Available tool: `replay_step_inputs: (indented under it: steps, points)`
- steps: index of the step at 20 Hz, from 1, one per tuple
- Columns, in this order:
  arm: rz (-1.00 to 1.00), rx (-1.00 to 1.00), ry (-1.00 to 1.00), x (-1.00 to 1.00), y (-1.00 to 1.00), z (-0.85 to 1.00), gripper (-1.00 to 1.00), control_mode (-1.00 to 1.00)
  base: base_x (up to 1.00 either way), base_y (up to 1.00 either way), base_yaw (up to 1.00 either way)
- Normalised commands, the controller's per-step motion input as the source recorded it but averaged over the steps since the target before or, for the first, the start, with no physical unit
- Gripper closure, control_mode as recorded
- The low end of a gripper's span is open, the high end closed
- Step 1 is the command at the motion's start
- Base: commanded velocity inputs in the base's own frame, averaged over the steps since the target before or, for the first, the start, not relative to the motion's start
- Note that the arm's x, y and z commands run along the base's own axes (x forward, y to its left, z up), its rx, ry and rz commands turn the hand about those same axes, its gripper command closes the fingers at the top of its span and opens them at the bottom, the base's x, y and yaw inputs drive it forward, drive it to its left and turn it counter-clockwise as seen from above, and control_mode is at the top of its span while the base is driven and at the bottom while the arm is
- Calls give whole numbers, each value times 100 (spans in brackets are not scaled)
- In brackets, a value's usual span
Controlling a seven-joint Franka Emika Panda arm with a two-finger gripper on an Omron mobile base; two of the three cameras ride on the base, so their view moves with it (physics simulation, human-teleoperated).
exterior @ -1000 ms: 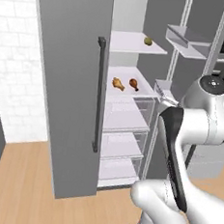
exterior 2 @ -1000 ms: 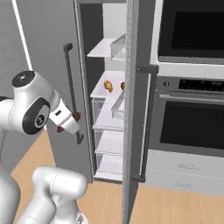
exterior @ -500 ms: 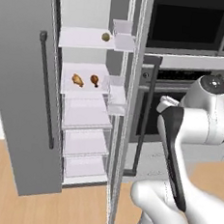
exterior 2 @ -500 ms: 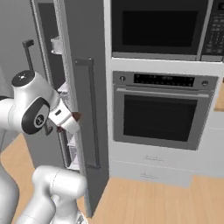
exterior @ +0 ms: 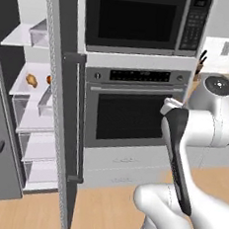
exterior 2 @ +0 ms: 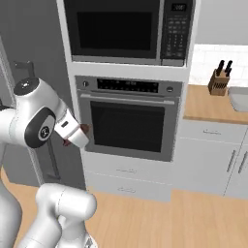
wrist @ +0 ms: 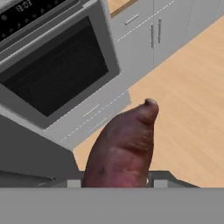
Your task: Place one potato and one chicken drumstick in each tupperware on the nearby counter, to pack two identical lunches.
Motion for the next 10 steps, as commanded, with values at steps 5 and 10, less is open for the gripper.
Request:
replay_step_inputs:
  steps: [5, 10]
  points:
    - [0, 0, 0, 0, 0, 0, 100, 100, 16, -100, 12]
    - [0, 0, 0, 0, 0, 0, 100, 100, 53, -100, 20]
